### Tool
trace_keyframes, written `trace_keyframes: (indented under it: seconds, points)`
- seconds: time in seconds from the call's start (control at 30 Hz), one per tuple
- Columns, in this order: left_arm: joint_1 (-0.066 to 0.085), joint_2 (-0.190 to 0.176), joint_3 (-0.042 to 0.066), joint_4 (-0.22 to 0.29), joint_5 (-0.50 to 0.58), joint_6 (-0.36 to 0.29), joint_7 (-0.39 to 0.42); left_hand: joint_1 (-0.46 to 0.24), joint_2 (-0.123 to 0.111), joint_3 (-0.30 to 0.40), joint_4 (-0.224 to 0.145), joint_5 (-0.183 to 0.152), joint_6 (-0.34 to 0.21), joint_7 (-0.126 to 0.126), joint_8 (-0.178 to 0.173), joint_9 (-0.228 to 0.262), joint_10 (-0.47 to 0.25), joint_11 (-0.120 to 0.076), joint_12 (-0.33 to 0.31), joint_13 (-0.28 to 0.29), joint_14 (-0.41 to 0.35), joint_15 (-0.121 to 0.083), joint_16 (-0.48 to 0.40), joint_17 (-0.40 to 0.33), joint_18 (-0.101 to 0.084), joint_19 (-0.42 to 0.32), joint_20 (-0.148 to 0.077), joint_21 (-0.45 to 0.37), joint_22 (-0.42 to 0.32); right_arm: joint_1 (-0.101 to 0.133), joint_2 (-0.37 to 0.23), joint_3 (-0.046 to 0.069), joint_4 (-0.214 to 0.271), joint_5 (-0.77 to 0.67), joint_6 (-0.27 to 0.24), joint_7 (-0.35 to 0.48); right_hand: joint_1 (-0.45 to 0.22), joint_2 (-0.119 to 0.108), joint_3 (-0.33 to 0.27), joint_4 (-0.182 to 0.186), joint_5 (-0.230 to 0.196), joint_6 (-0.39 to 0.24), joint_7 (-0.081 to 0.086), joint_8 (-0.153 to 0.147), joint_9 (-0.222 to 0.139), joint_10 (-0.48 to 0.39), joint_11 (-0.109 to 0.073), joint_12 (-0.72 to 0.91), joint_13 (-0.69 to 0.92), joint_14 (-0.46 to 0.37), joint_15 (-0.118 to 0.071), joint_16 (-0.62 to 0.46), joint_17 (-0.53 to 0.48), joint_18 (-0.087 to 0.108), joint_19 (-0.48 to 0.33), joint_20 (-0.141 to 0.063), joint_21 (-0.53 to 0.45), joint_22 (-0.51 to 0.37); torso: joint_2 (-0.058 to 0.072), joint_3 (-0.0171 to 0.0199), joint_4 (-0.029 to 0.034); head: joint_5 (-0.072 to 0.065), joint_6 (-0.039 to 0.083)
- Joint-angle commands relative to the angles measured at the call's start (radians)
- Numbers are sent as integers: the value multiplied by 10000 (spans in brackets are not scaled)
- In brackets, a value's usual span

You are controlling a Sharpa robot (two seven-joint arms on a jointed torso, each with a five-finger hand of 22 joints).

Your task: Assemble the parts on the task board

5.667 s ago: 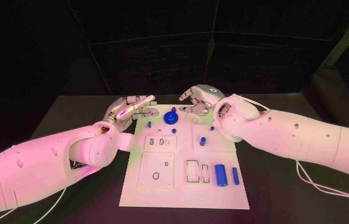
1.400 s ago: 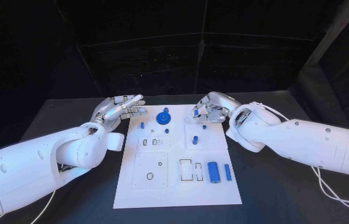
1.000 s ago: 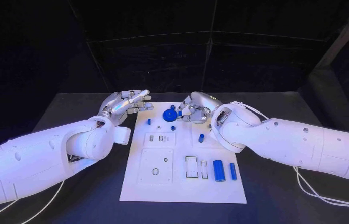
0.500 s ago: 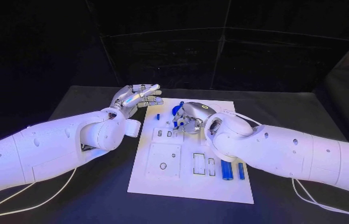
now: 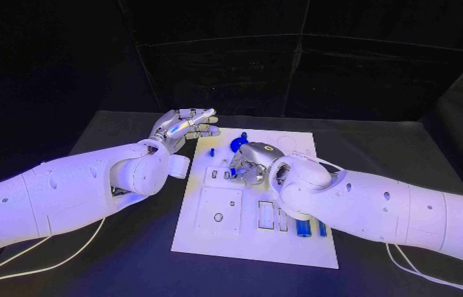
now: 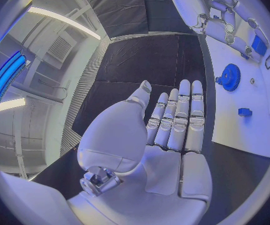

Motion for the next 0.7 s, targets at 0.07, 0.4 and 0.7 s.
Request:
trace_keyframes:
  seconds: [0.07, 0.4, 0.7]
  points:
    - [22, 21, 9, 10, -12, 132, 59, 100, 37, -2, -49, 7, 67, 31, -43, -4, 43, -37, -42, -11, 59, 30, -32, 10, 133, 95, 6, -46, -14, -59, 43, -4, -62, -213, 179, -169, -39, 48, 58, 15, 30, 187, -125, 18, 9, -59, 11, -3, -226, 837, -51, -47, 1707, -108, 144, -48, -24, 1045, 7, -4, 1, -1, -49]
    - [23, 38, 8, -11, -12, 153, 50, 100, 37, -2, -49, 7, 67, 31, -43, -4, 43, -37, -42, -11, 59, 30, -32, 10, 133, 95, 6, -46, -14, -135, 57, -4, -102, -233, 275, -240, -54, 37, 66, 11, 30, 176, -121, 7, 5, -65, 13, -14, -231, 836, -50, -49, 1705, -108, 143, -48, -27, 1041, -2, -8, -10, -14, -92]
    - [23, 38, 8, -18, -12, 153, 53, 100, 37, -2, -49, 7, 67, 31, -43, -4, 43, -37, -42, -11, 59, 30, -32, 10, 133, 95, 6, -46, -14, -146, -16, -4, -58, -302, 440, -347, -115, -41, 72, -1, 13, 115, -95, -45, -13, -96, 31, -70, -261, 830, -39, -65, 1687, -104, 133, -44, -41, 1019, -4, -5, 2, -33, -122]
